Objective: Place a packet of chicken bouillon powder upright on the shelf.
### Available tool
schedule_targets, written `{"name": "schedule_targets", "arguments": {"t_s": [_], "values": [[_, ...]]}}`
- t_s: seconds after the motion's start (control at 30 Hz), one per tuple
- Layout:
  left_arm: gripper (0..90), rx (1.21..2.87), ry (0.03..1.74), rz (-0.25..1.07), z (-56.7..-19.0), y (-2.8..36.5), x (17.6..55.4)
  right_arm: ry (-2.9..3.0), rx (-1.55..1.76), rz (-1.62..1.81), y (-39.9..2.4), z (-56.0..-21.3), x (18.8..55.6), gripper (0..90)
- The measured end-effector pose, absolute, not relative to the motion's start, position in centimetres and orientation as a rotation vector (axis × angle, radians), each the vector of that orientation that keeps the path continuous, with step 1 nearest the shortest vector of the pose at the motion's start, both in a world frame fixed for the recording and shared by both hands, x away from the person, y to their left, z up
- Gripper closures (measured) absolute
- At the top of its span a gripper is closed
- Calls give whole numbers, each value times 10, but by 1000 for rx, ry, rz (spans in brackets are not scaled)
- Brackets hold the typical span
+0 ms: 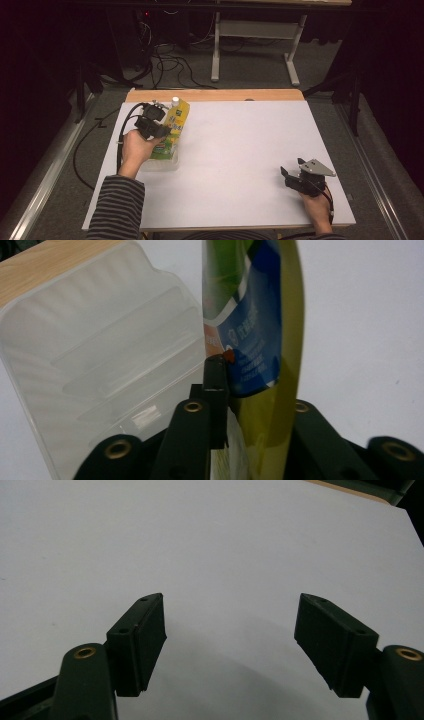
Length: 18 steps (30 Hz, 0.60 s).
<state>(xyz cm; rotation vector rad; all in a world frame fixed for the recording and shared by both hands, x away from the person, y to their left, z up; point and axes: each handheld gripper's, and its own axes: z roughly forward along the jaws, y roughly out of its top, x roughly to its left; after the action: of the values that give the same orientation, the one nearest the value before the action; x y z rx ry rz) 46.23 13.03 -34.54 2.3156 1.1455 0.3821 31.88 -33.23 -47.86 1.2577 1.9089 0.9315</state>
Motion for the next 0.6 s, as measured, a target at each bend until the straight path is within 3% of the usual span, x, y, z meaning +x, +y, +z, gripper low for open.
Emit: {"name": "schedule_targets", "arguments": {"t_s": [0.23, 0.6], "values": [[885, 2317, 1088, 470, -344, 130, 453, 1909, 1257, 929, -333, -479, 319, 290], [893, 2137, 1001, 577, -351, 138, 446, 1908, 1258, 930, -332, -479, 319, 290]]}}
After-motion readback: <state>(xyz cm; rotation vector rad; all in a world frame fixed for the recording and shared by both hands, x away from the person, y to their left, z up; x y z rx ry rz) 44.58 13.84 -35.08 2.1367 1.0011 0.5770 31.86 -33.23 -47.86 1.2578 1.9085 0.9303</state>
